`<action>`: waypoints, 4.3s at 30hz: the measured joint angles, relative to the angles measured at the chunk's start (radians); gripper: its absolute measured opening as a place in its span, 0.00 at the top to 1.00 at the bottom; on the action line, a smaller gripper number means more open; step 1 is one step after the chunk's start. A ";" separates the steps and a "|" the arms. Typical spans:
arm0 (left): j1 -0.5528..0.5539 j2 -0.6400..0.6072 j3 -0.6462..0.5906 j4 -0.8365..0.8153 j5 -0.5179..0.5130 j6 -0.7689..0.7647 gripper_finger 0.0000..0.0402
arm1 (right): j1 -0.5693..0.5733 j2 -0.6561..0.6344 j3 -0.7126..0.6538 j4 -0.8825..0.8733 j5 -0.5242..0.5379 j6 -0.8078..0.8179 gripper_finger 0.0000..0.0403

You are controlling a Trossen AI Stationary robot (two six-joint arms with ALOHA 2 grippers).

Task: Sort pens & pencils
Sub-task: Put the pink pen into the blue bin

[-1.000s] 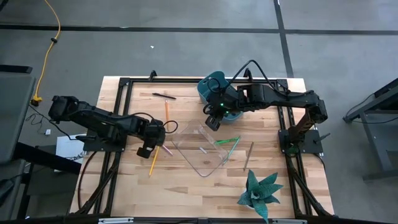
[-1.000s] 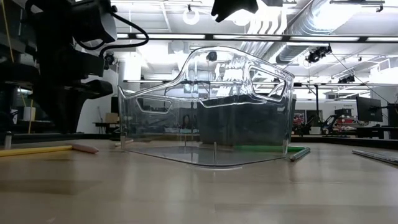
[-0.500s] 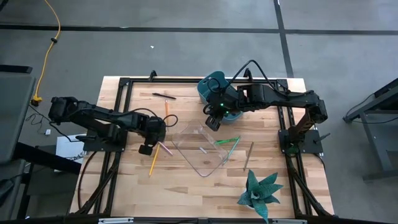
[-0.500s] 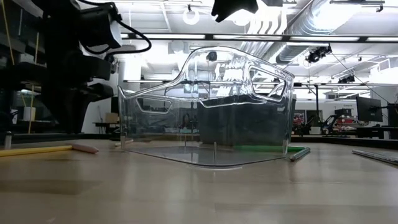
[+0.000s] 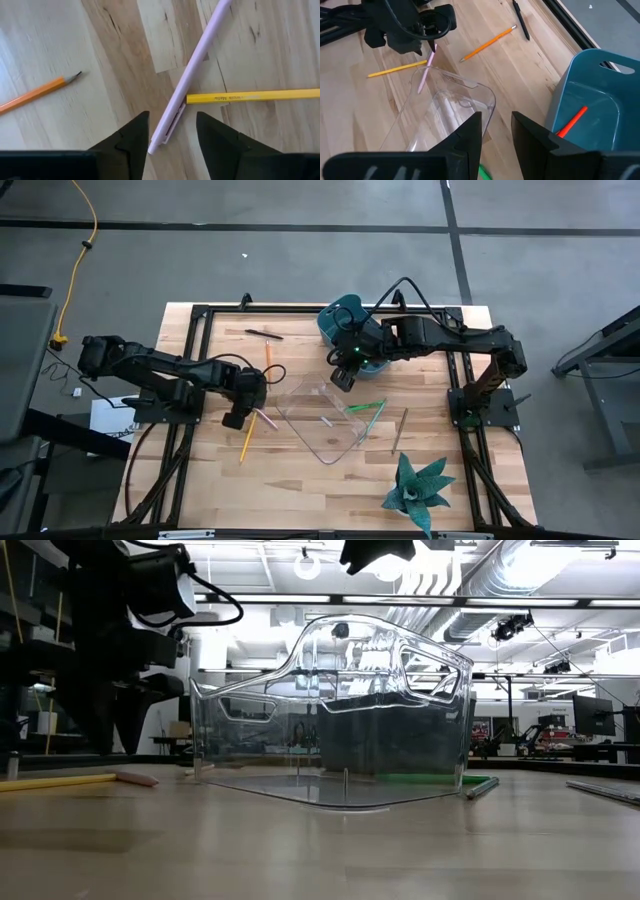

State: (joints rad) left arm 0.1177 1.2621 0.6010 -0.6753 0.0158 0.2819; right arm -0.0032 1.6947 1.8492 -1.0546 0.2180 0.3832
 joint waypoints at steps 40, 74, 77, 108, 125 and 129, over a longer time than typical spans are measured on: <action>0.000 0.122 0.002 0.047 0.021 0.024 0.73 | 0.000 0.000 0.000 -0.002 0.000 -0.007 0.76; 0.001 0.144 0.002 0.034 -0.005 0.001 0.72 | 0.000 0.000 0.000 -0.003 0.000 -0.007 0.76; 0.001 0.144 0.002 0.034 -0.005 0.001 0.72 | 0.000 0.000 0.000 -0.003 0.000 -0.007 0.76; 0.000 0.133 -0.001 0.032 0.002 -0.055 0.93 | 0.000 0.000 0.000 -0.002 0.000 -0.010 0.76; 0.000 0.116 -0.002 -0.010 0.055 -0.103 0.91 | 0.000 0.000 0.000 -0.002 0.000 -0.010 0.76; 0.000 0.098 0.004 -0.013 0.071 -0.103 0.92 | -0.001 0.000 0.000 -0.002 0.000 -0.010 0.76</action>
State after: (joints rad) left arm 0.1177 1.3596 0.6047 -0.6885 0.0864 0.1791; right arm -0.0040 1.6947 1.8492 -1.0569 0.2184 0.3729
